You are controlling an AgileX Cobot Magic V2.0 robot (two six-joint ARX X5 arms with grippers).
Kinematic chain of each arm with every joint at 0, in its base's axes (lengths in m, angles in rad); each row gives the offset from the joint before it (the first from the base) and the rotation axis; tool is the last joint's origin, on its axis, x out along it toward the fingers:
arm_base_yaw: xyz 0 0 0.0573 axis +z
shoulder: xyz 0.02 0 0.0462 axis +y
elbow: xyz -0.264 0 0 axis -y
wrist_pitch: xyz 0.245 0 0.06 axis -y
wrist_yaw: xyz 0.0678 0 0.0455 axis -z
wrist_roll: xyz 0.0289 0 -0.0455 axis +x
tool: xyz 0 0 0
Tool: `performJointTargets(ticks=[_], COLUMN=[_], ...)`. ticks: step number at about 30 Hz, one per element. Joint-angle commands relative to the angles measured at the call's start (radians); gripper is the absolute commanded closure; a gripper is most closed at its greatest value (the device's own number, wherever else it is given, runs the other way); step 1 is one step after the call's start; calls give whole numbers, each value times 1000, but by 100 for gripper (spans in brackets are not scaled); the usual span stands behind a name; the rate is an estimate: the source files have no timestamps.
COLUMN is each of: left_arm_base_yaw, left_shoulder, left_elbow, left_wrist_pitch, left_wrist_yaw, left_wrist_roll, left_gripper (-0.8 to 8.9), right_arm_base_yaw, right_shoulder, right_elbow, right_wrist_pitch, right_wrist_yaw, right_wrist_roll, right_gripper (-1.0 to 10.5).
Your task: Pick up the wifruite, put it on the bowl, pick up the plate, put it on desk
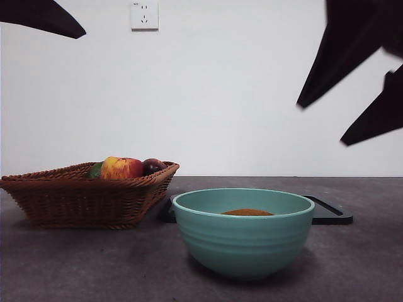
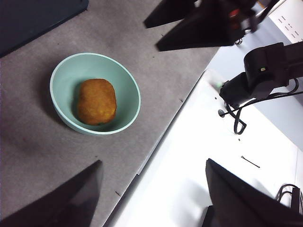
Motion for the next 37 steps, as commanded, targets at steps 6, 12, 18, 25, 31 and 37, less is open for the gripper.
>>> performJointTargets(ticks=[6, 12, 18, 25, 31, 37], left_arm_base_yaw=[-7, -7, -7, -7, -7, -7], left_shoulder=[5, 5, 5, 5, 5, 5], left_elbow=[5, 5, 5, 5, 5, 5], left_wrist_pitch=[11, 11, 11, 11, 11, 11], left_wrist_yaw=[4, 4, 4, 4, 4, 4], left_wrist_roll=[13, 13, 13, 13, 16, 24], left_gripper=[470, 470, 470, 470, 470, 470], right_arm_base_yaw=[84, 117, 129, 129, 129, 129], right_shoulder=[164, 282, 368, 419, 419, 406], right_elbow=[-1, -1, -1, -1, -1, 0], right_wrist_pitch=[138, 219, 278, 312, 335, 340], right_wrist_yaw=[119, 185, 213, 213, 204, 195], right_wrist_roll=[28, 28, 28, 28, 28, 33], right_gripper=[653, 682, 745, 817, 938, 938])
